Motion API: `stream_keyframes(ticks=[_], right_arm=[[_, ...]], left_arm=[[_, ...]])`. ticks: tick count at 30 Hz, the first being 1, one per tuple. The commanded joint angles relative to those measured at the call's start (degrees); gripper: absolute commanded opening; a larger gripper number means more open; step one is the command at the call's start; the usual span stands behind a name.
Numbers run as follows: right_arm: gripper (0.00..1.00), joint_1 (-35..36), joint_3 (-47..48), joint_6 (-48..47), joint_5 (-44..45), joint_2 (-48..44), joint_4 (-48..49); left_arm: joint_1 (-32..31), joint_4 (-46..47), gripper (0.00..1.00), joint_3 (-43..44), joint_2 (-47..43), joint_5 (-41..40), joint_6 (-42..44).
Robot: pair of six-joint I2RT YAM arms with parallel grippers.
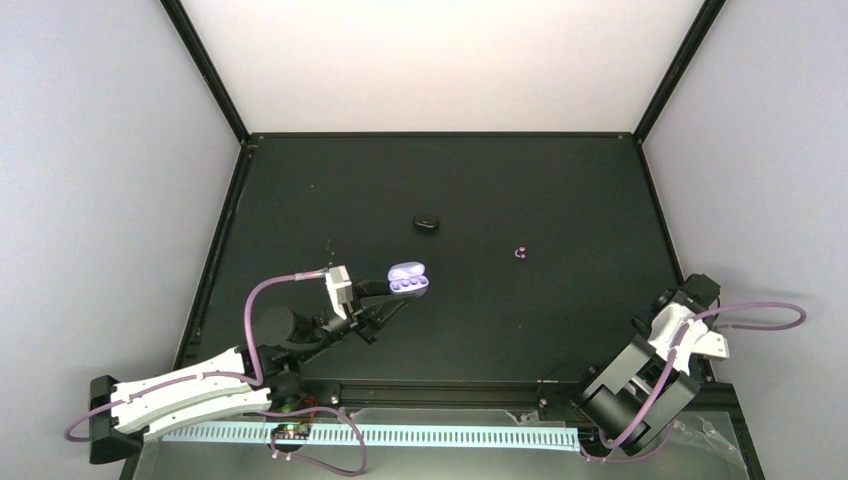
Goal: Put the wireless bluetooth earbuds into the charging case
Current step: Move the earbud to the center of the board.
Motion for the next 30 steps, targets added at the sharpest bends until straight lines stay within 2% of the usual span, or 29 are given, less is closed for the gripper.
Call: stream_keyframes(ticks=[1,10,17,30], right_arm=[[0.66,-0.3,-1.1,0.1,-1.2,0.7,1.3],[0.63,-0.3,-1.7,0.2,-1.3,1.3,2.1],[0.48,0.4,-1.1,-2.0,-4.4,2.1,2.9],[0.44,12.3,-4.2,3.5,-13.0,1.2,5.5]], left_arm=[[-0.2,1.8,0.01,0.0,1.1,0.8,-1.0],[-0.2,2.0,0.02,0.1,2.0,0.4,-1.0],[-0.2,2.8,0.02,0.4,3.6,1.2,-1.4],[-0.2,3.1,0.02,0.6,4.4,2.1,-2.6]])
